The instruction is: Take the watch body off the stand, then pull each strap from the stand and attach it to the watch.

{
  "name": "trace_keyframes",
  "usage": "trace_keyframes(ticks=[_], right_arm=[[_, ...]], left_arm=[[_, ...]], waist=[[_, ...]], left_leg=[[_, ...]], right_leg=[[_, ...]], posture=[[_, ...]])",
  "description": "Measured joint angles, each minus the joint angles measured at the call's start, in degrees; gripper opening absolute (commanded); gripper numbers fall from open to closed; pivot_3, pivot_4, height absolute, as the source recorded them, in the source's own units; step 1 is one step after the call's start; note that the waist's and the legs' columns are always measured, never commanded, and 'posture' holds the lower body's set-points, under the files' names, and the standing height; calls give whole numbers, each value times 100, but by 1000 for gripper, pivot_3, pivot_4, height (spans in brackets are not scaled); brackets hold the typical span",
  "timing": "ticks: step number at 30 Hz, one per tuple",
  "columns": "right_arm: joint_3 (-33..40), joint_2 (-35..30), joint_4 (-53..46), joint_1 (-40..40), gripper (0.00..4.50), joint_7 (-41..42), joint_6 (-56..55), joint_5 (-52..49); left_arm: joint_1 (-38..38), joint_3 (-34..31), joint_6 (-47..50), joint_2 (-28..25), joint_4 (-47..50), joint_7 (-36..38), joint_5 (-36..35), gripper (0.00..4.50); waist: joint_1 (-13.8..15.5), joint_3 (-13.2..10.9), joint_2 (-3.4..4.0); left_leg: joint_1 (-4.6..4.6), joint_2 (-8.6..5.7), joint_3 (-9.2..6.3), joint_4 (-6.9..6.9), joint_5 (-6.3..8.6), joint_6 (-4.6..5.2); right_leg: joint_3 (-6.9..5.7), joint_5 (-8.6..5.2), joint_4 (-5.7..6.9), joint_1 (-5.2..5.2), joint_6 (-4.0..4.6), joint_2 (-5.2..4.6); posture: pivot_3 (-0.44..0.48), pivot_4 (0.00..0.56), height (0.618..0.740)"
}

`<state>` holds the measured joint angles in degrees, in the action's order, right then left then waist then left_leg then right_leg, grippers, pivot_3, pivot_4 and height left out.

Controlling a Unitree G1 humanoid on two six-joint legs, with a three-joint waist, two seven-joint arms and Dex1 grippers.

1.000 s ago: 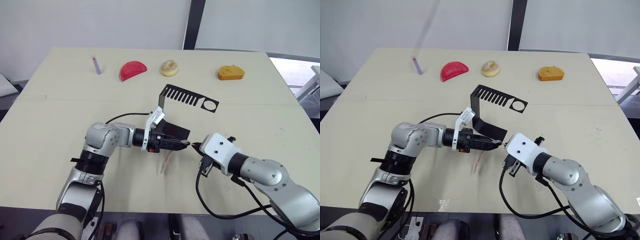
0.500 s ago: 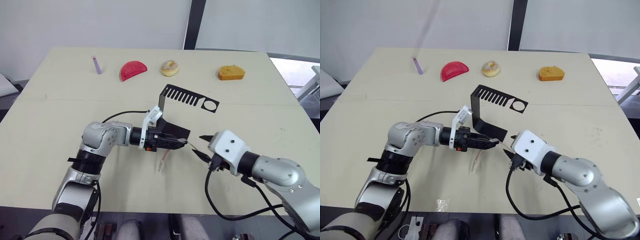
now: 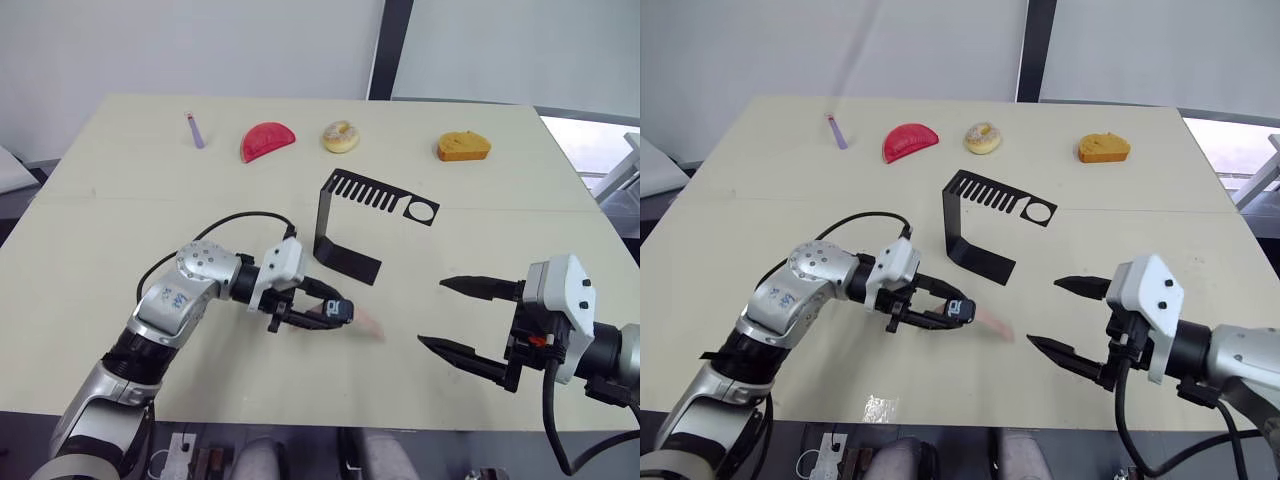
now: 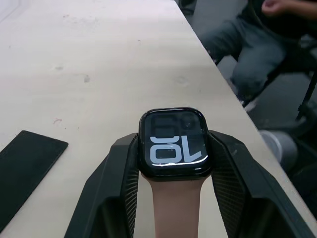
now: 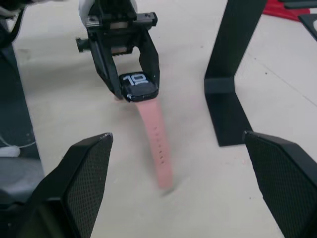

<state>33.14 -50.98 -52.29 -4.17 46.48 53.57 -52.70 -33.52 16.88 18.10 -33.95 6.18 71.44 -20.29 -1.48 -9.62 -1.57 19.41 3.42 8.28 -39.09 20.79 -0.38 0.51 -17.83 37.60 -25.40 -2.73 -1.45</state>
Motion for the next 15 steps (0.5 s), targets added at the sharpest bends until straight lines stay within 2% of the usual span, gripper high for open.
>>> trace_keyframes(ticks=[7, 11, 15], right_arm=[[108, -304, 24, -365, 4450, 175, -257, -355], [91, -416, 26, -412, 4450, 174, -400, -380], [-72, -447, 28, -528, 4450, 172, -552, -302]], left_arm=[[245, -15, -1579, 19, -78, 64, 564, 1587], [276, -13, -1580, 29, -162, 34, 602, 1587], [330, 8, -929, 50, -217, -182, 638, 1587]], waist=[[4, 0, 0], [-11, 0, 0], [-5, 0, -1]], left_leg=[[2, 1, -2, 0, 2, 4], [0, 3, -2, 0, 2, 3], [1, 3, -2, 0, 2, 4]], right_leg=[[0, 2, -3, 1, -3, 1], [0, 2, -2, 1, -3, 3], [-1, 2, -3, 1, -3, 3]], posture=[[0, 150, 737], [0, 150, 737], [0, 150, 737]])
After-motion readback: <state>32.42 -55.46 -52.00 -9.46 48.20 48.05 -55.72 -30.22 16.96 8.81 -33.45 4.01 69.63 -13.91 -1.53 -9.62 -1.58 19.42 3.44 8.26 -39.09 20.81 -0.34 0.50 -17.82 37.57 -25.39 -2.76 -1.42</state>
